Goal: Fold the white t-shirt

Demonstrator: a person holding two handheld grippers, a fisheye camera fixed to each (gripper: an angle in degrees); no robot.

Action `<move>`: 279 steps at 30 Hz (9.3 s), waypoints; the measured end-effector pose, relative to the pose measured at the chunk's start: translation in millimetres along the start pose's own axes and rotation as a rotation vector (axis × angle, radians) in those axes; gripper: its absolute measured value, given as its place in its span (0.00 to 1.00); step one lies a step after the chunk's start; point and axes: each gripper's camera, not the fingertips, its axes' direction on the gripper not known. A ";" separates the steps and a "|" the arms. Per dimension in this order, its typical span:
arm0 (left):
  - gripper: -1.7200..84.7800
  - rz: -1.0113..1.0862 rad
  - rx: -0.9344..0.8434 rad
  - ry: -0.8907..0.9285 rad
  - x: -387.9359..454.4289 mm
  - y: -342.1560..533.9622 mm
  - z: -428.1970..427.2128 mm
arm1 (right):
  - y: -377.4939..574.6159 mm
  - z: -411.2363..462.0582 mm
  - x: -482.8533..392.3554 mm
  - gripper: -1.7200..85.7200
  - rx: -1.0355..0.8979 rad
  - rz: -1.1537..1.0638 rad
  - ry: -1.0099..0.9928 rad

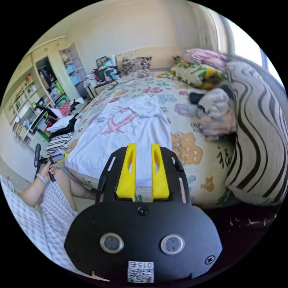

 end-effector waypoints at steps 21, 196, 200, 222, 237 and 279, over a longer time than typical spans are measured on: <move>0.07 0.046 -0.331 -0.175 27.3 -29.1 23.2 | -28.1 -6.5 80.0 0.01 -0.530 0.221 -0.224; 0.09 -0.045 -0.125 0.287 59.2 -80.5 24.5 | -353.9 -83.5 -223.6 0.10 -0.417 -0.353 -0.129; 0.12 -0.036 -0.178 0.228 89.5 -53.5 26.0 | -301.2 -69.8 -192.7 0.10 -0.462 -0.334 -0.228; 0.07 -0.026 -0.544 0.052 252.3 -42.1 88.2 | -13.8 2.5 -31.1 0.04 -0.546 0.099 -0.508; 0.15 0.731 -0.404 0.057 663.0 -160.8 131.3 | 52.8 -52.5 67.5 0.14 -0.411 0.195 -0.364; 0.02 0.667 -0.413 0.513 665.8 -358.6 102.0 | 71.2 -75.8 -10.5 0.02 -0.153 -0.198 -0.325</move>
